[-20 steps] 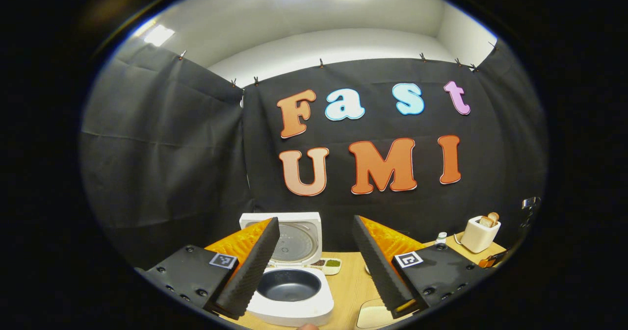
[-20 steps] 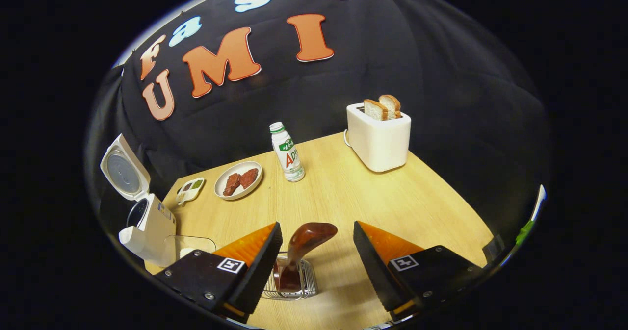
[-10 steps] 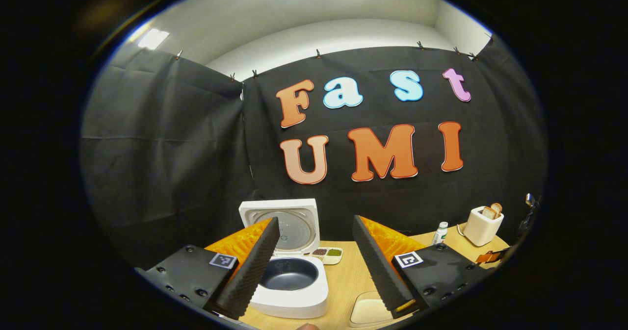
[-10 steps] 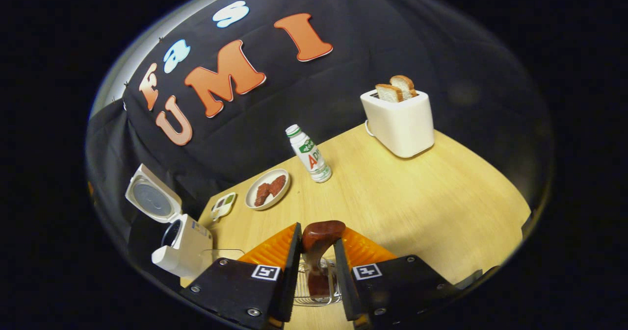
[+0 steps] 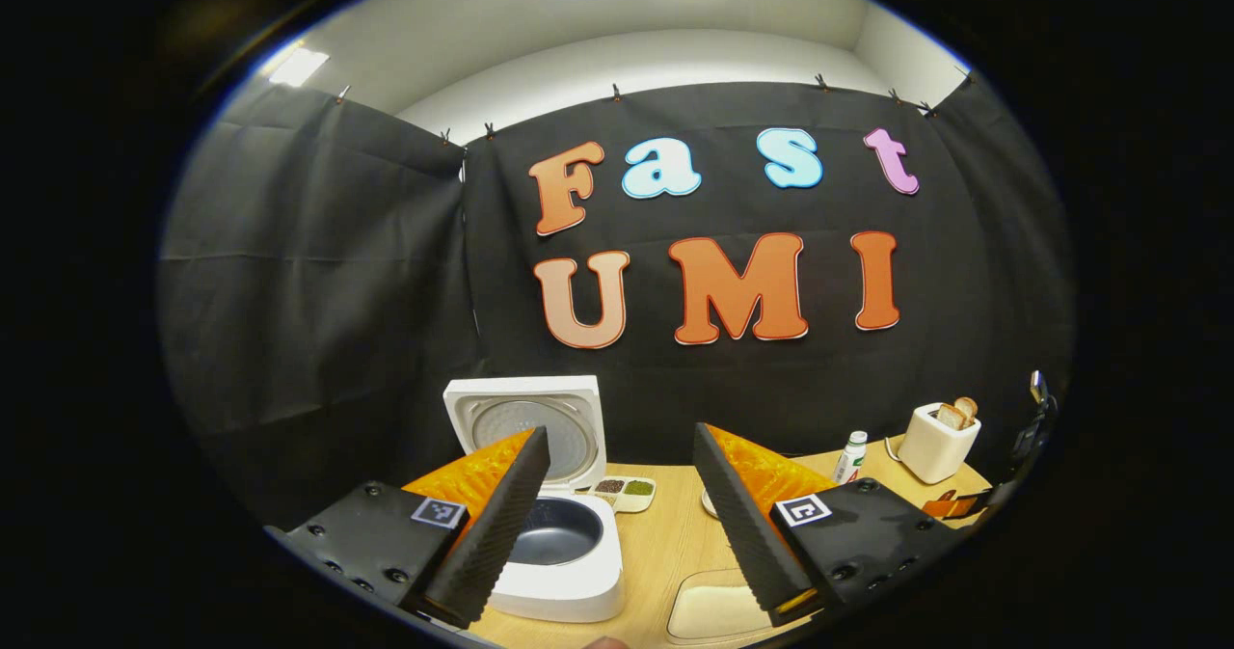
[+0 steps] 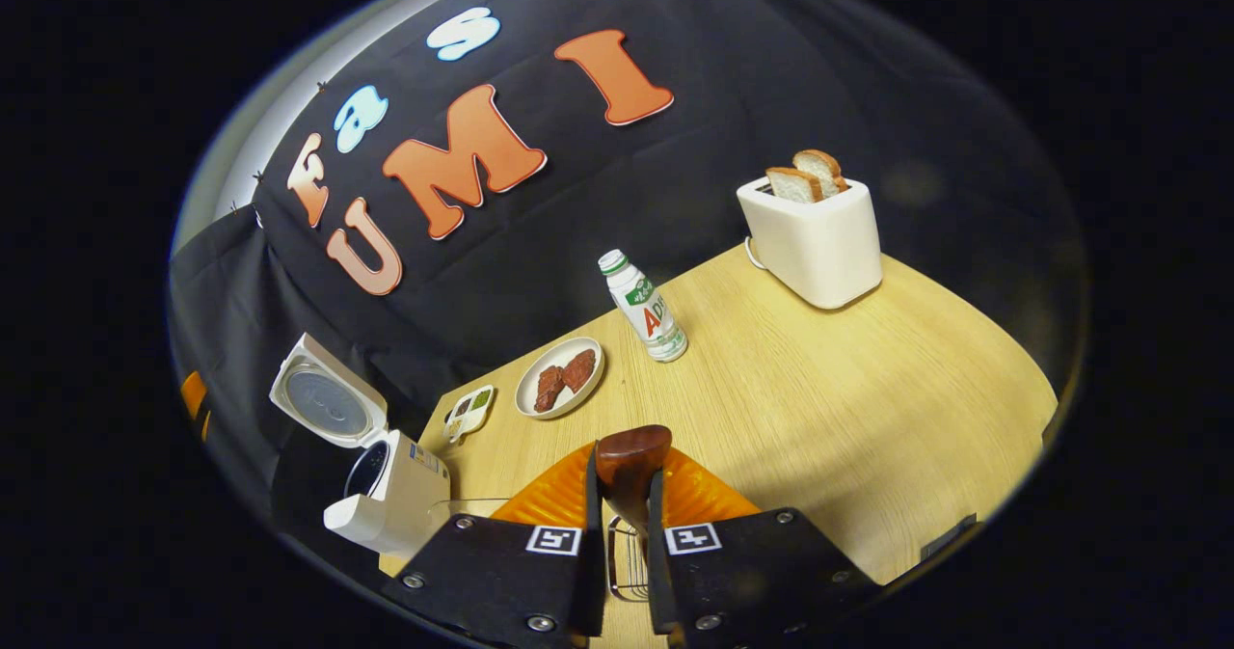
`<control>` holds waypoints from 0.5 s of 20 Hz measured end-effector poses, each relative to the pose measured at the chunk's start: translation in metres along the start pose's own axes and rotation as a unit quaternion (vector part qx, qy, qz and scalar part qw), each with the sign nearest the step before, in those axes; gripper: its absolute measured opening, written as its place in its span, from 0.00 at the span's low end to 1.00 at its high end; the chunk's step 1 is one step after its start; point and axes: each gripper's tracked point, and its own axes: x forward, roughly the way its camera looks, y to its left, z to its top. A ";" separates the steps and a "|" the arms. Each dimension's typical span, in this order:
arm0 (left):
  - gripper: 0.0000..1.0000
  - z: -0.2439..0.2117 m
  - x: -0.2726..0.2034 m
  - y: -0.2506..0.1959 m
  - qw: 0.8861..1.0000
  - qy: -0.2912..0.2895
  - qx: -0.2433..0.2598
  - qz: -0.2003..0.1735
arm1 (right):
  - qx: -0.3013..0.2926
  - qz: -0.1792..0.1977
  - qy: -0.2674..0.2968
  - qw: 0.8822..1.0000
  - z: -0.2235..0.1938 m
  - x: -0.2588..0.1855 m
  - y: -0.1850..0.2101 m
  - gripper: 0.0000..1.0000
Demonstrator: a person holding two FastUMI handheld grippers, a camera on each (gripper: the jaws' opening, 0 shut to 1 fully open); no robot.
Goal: Close the left gripper, press the button to open the rice cooker; take a wooden spoon from the chopstick holder with the right hand, scoop a spoonful of rice and pour it into the rice cooker, then put the wooden spoon back into the chopstick holder.
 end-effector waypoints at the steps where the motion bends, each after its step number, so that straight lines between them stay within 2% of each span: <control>1: 1.00 -0.002 0.003 0.005 1.000 -0.001 -0.002 -0.006 | -0.003 -0.009 -0.012 1.000 0.007 -0.004 0.003 0.18; 4: 1.00 -0.006 0.017 0.029 1.000 0.001 -0.013 -0.017 | -0.015 -0.030 -0.049 0.998 0.026 -0.023 0.023 0.18; 10: 0.98 -0.012 0.039 0.078 0.998 0.001 -0.047 -0.028 | -0.061 -0.035 -0.115 0.991 0.060 -0.054 0.087 0.18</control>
